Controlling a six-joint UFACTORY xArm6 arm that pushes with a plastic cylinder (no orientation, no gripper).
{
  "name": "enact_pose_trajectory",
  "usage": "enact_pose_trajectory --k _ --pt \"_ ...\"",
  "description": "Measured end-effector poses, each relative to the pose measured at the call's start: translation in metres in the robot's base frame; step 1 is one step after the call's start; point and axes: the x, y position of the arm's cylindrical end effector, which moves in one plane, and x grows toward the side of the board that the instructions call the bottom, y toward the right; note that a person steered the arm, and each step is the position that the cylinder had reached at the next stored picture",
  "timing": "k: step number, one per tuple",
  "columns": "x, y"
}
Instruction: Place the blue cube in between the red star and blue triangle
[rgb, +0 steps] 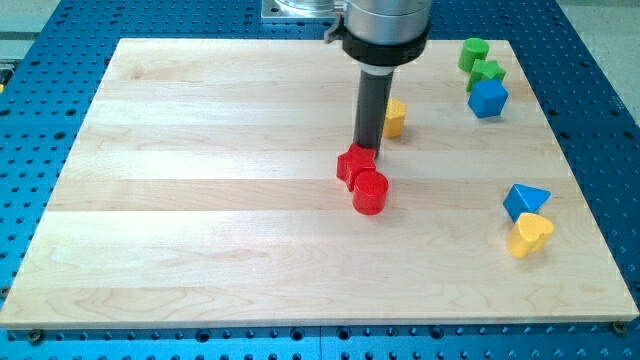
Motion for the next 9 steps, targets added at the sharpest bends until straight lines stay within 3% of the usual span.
enact_pose_trajectory --k 2,3,4,5,6,7,8,9 --pt "0.030 0.022" --pt "0.027 0.124" --pt "-0.036 0.211" --pt "-0.095 0.237" --pt "-0.111 0.193" --pt "-0.071 0.123" --pt "0.014 0.093" --pt "-0.030 0.093"
